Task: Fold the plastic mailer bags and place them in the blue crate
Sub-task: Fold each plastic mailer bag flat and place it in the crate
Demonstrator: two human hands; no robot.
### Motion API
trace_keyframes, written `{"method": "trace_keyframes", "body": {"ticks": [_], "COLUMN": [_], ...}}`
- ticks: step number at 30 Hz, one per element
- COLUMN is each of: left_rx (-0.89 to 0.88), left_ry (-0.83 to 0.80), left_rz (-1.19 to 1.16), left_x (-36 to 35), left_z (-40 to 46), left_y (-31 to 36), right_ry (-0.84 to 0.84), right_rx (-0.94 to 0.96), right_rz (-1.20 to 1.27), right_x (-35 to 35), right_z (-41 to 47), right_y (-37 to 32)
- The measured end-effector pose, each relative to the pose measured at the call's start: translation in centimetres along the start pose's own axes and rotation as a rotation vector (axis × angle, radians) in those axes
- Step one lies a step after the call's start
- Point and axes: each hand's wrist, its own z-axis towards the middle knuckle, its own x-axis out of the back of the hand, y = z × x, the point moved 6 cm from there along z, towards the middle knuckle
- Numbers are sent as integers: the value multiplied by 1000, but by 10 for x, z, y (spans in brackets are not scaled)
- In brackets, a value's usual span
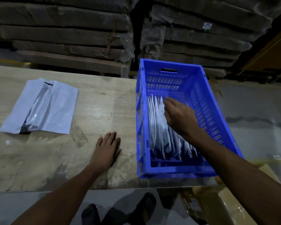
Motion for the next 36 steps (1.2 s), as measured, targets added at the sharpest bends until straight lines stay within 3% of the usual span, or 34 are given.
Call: {"method": "trace_keyframes", "body": {"ticks": [4, 8, 12, 16, 19, 22, 26, 29, 36], "left_rx": [98, 317, 490, 528, 526, 539, 554, 549, 517], "left_ry": [240, 357, 371, 349, 369, 382, 385, 364, 376], "left_rz": [-14, 35, 119, 72, 90, 113, 116, 88, 82], "left_x": [24, 44, 45, 40, 38, 34, 35, 34, 36], "left_z": [-35, -72, -99, -104, -103, -105, -103, -103, -104], "left_y": [-55, -117, -167, -190, -188, -190, -191, -194, -192], "right_ry": [61, -86, -339, -453, -422, -528, -480, -566, -515], "right_rx": [150, 252, 387, 552, 622, 562, 606, 620, 545], "right_rz": [145, 228, 201, 156, 176, 79, 44, -18, -56], "right_x": [2, -34, -92, -152, -188, -219, -240, -257, -235], "right_z": [57, 92, 88, 78, 88, 116, 156, 154, 112], "right_y": [-85, -180, -251, -295, -314, -324, -344, -342, -323]}}
